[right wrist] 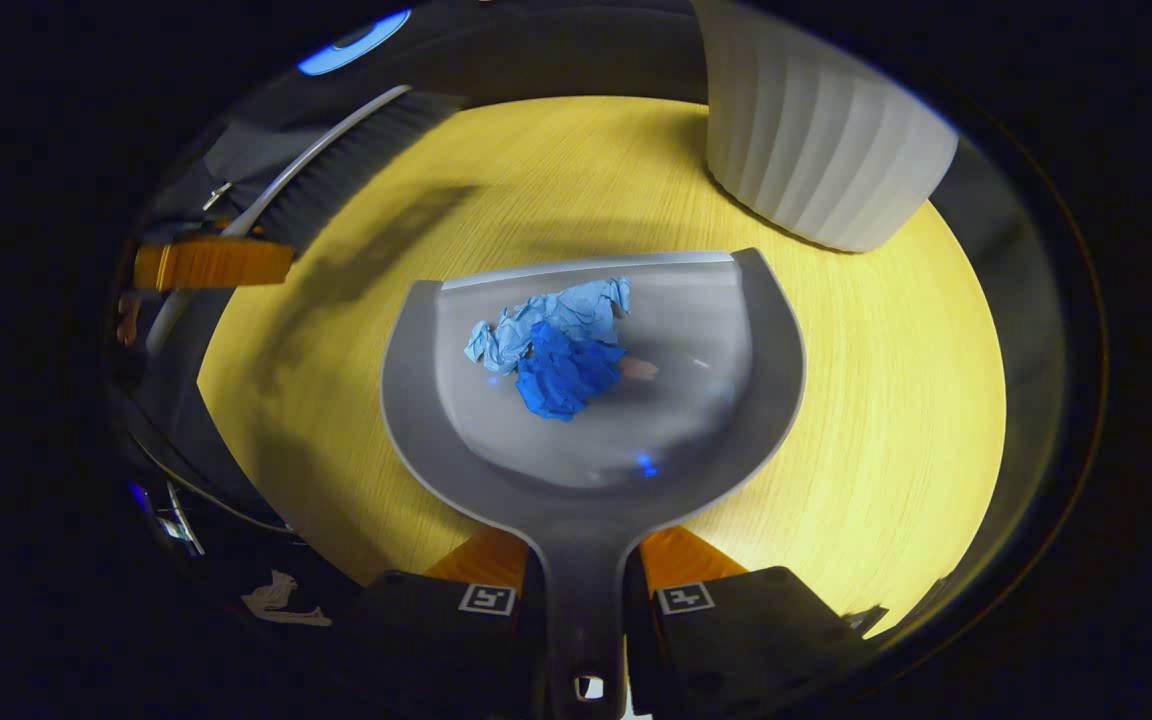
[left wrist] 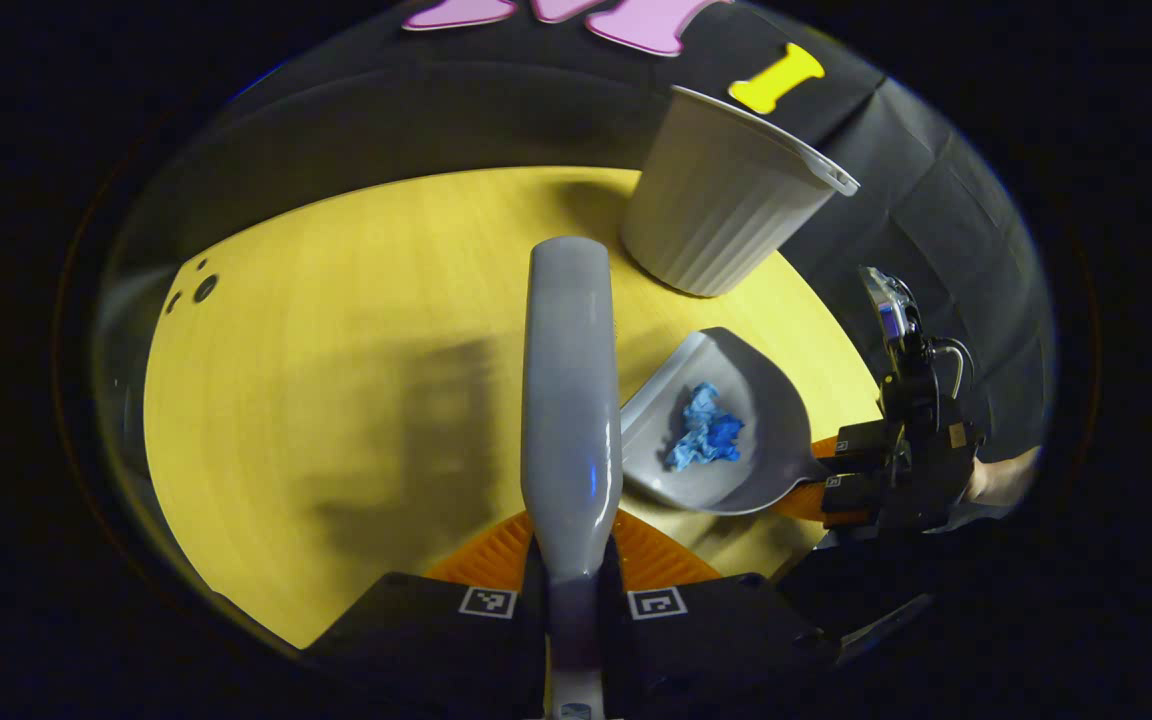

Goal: Pick up the small broom and dustpan from the desktop, sweep the trash into the dustpan with the broom, and then empty the trash into the garbage bin.

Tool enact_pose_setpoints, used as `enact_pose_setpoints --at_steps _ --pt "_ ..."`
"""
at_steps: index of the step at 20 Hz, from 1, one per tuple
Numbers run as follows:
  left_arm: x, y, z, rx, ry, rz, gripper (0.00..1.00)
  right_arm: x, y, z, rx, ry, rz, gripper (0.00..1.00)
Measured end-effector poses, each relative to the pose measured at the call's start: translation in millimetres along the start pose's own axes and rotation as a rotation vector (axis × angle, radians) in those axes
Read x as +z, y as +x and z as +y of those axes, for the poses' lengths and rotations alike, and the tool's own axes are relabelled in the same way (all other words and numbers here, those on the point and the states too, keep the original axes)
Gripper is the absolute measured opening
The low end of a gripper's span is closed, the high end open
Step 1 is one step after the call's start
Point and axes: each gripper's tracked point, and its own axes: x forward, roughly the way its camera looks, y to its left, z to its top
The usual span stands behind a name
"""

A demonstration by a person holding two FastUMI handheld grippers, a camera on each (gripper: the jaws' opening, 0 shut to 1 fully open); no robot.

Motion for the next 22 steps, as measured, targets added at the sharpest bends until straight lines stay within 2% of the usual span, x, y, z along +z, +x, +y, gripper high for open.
enact_pose_setpoints --at_steps 1,5,8,11,13,16,17,21,22 --pt "-11.6 0.0 7.5 0.015 -0.02 -0.001 0.23 -0.7 1.8 2.1 -0.001 0.011 -0.006 0.36" --pt "-57.8 20.7 28.2 0.033 -0.114 0.016 0.29 -2.4 0.9 0.6 -0.03 -0.009 -0.016 0.36" --pt "-74.8 37.5 38.2 0.053 -0.14 0.011 0.26 -3.3 2.1 0.8 -0.021 -0.026 -0.026 0.36" --pt "-81.4 58.2 40.3 0.081 -0.135 -0.019 0.26 -3.0 6.4 -4.0 -0.014 -0.071 -0.037 0.36" --pt "-79.4 51.6 39.1 0.083 -0.147 -0.036 0.26 -3.3 8.0 -6.2 0.002 -0.099 -0.043 0.36" --pt "-79.1 49.6 34.5 0.071 -0.185 -0.037 0.26 -5.2 16.2 -7.9 0.046 -0.07 -0.093 0.36" --pt "-79.3 48.4 33.7 0.07 -0.195 -0.035 0.29 -7.7 16.8 -11.0 0.059 -0.063 -0.106 0.36" --pt "-79.6 47.7 34.8 0.078 -0.199 -0.036 0.29 -7.2 15.1 -13.8 0.1 -0.044 -0.126 0.36" --pt "-79.5 48.1 34.8 0.081 -0.199 -0.037 0.26 -5.8 18.2 -12.8 0.11 -0.028 -0.124 0.36"
